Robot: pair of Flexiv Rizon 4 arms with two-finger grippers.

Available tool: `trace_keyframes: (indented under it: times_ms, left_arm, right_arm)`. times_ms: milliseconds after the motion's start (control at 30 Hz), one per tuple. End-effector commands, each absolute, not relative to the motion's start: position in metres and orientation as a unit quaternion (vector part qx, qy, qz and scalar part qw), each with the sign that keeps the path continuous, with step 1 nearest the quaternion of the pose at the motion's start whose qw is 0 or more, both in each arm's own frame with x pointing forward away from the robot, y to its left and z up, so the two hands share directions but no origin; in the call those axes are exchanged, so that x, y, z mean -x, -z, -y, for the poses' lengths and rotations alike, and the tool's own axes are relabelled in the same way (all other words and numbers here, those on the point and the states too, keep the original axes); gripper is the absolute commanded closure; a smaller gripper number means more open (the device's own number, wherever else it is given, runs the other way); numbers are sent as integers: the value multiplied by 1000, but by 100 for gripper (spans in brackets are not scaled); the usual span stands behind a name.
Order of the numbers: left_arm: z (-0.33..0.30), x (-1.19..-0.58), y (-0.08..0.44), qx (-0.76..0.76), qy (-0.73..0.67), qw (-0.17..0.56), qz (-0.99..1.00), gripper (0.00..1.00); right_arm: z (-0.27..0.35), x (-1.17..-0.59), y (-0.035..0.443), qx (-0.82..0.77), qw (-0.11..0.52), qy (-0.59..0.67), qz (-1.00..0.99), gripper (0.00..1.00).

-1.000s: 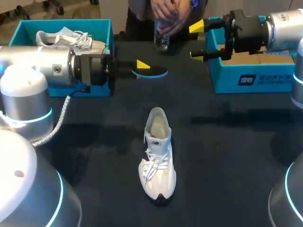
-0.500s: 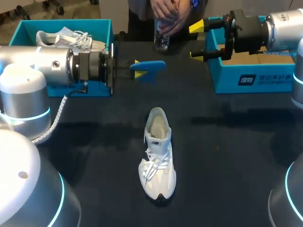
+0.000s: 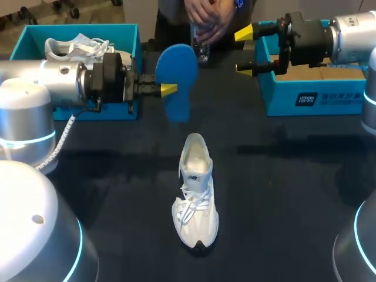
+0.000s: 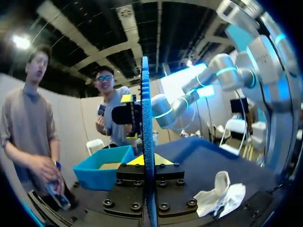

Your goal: Take the shoe out of the shoebox, open the shoe tongue, remove and reinsert the insole, then place the shoe into the shoebox

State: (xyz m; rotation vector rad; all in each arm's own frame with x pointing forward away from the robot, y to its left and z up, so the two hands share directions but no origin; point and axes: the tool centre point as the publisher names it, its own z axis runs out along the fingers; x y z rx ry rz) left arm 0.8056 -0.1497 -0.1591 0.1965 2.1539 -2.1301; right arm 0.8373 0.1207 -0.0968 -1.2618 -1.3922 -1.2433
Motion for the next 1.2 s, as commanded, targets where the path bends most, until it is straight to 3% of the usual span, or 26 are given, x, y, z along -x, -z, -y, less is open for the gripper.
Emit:
trace_keyframes:
  times_ms: [33, 233, 567, 600, 633, 933, 1200]
  left_arm:
    - [150, -808, 160, -15, 706, -1, -708, 100]
    - [155, -804, 160, 23, 722, -11, -692, 100]
    - [154, -788, 167, 273, 684, -146, -660, 100]
    - [156, -786, 166, 287, 673, -129, -669, 100]
    - [157, -785, 160, 283, 671, -47, -684, 100]
    - [157, -785, 160, 283, 671, -47, -684, 100]
    - [147, -813, 157, 344, 641, -235, -644, 100]
  right_arm:
    - [-121, -837, 97, 507, 429, 497, 558, 0]
    - [-121, -837, 97, 507, 429, 497, 558, 0]
    - [-121, -837, 97, 507, 429, 497, 558, 0]
    - [-121, -837, 97, 507, 429, 497, 558, 0]
    - [-121, -837, 97, 507, 429, 497, 558, 0]
    - [-121, -837, 97, 507, 429, 497, 558, 0]
    - [-121, -837, 97, 507, 429, 497, 558, 0]
